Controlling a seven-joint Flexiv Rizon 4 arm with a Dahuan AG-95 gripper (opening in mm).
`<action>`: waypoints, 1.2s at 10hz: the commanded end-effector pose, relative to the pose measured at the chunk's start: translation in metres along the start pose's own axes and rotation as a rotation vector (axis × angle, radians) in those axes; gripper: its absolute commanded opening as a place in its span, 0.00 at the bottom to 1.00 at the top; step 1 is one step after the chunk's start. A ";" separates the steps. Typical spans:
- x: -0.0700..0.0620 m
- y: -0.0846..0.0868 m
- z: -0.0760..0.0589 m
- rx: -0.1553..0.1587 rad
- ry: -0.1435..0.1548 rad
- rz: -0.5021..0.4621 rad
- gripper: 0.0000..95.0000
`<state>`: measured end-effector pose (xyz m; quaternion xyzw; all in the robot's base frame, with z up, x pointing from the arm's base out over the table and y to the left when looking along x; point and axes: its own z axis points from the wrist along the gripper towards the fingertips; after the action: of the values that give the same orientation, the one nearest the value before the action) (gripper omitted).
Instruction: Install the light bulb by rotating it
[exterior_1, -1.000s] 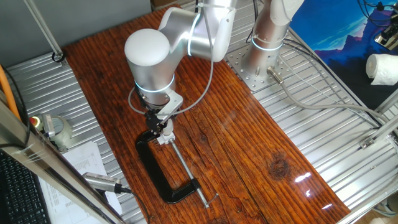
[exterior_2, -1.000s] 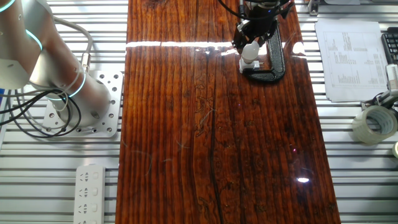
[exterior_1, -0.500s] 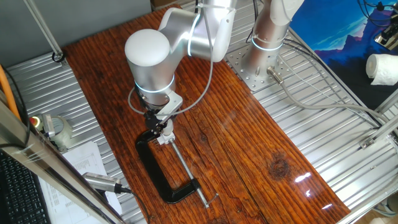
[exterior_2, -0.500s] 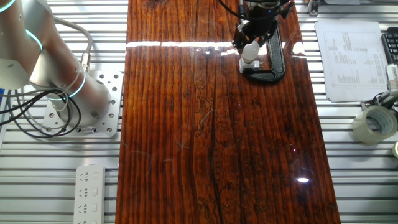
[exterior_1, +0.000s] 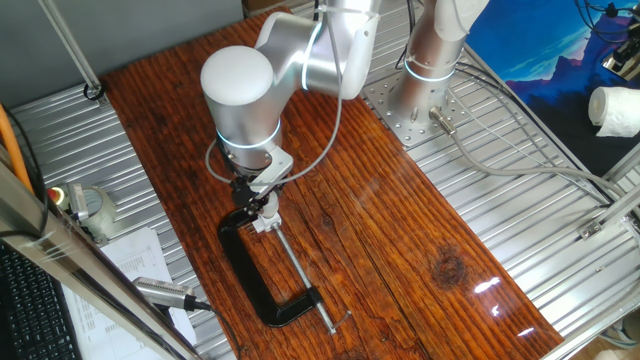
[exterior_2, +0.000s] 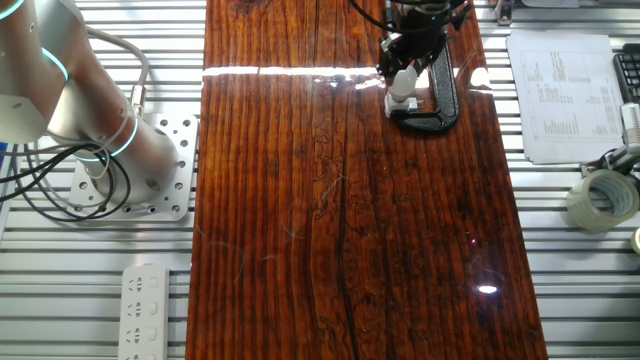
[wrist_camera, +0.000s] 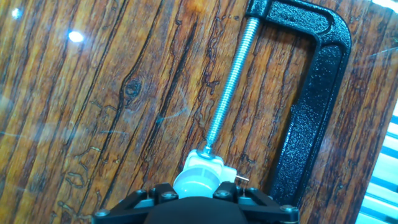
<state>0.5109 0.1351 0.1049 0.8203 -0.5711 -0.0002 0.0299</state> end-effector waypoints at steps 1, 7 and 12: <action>0.000 -0.001 0.001 0.001 0.000 0.016 0.40; 0.000 -0.002 0.001 0.001 0.000 0.076 0.20; 0.000 -0.003 0.001 -0.002 0.007 0.152 0.20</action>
<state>0.5123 0.1355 0.1042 0.7742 -0.6320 0.0043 0.0331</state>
